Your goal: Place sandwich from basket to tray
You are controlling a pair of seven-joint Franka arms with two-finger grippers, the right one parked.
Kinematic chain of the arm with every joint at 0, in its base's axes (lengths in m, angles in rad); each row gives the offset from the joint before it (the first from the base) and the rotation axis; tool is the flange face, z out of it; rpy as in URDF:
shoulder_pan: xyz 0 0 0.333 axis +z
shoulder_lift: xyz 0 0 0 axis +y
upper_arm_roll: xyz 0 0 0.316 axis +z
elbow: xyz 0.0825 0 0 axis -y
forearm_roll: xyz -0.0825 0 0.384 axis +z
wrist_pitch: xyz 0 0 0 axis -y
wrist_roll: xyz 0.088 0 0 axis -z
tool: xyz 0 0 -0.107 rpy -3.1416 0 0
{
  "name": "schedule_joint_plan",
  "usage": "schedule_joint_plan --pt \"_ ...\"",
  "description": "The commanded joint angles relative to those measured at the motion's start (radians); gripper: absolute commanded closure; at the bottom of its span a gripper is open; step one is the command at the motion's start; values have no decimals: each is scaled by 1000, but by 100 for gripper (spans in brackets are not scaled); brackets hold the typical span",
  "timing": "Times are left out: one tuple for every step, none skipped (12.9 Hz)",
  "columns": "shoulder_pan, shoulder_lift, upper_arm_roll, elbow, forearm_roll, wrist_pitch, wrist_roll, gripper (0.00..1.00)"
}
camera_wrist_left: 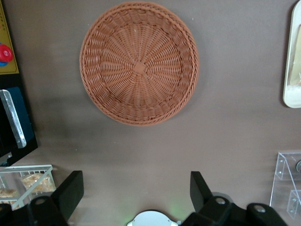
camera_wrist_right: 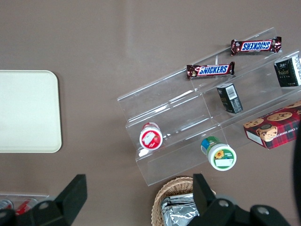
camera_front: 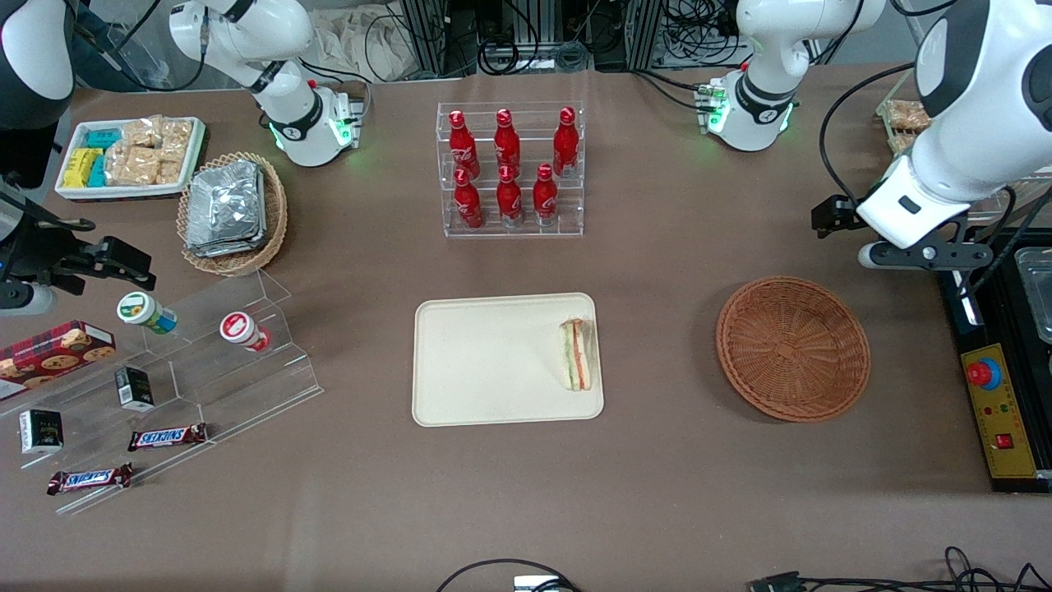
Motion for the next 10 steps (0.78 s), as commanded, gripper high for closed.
schedule_joint_plan --pt "-30 -25 29 -17 5 24 13 0" --pt "-30 -24 29 -15 5 24 13 0" --pt "-30 -24 29 -15 5 24 13 0" --pt "-30 -22 31 -15 5 24 13 0" --pt "-29 -21 31 -15 5 26 13 0" --pt "-29 -20 31 -15 3 29 13 0" --pt "-27 -20 31 -15 5 35 13 0" --pt "-27 -20 31 -15 5 37 13 0" --pt "-27 -19 31 -17 5 38 13 0" --pt "-26 -19 31 -15 5 40 13 0"
